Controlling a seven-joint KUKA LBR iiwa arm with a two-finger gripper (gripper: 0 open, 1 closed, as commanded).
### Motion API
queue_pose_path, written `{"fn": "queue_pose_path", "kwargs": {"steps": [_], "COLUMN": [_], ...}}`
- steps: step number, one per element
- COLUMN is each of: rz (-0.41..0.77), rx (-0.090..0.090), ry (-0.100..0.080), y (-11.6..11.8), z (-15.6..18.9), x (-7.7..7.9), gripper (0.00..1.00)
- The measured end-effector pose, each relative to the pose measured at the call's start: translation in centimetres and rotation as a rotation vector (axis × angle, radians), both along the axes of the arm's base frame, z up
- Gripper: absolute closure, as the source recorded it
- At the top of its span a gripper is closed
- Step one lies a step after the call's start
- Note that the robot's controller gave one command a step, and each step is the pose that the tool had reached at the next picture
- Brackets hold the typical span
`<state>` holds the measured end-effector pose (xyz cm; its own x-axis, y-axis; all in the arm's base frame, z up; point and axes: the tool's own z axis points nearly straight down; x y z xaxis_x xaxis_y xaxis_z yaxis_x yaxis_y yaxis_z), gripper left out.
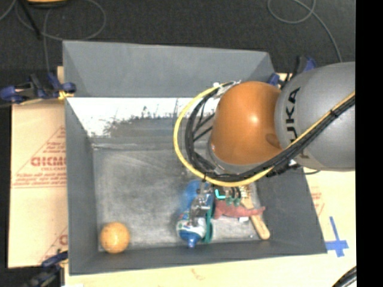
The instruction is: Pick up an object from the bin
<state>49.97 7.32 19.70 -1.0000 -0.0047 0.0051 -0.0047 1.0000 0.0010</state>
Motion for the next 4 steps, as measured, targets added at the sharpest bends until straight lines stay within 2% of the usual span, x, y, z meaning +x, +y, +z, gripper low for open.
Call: {"fn": "queue_pose_path", "kwargs": {"steps": [1,2,3,4], "rz": [-0.002,0.06,0.132,0.131], "rx": [0.001,-0.001,0.002,0.002], "ry": [-0.008,-0.014,-0.002,-0.002], "y": [0.0,-1.2,-5.1,-5.1], "z": [0.4,-3.7,-11.9,-11.9], "x": [0.2,-0.6,-0.1,-0.1], "gripper": [0.0,0.0,1.0,1.0]}}
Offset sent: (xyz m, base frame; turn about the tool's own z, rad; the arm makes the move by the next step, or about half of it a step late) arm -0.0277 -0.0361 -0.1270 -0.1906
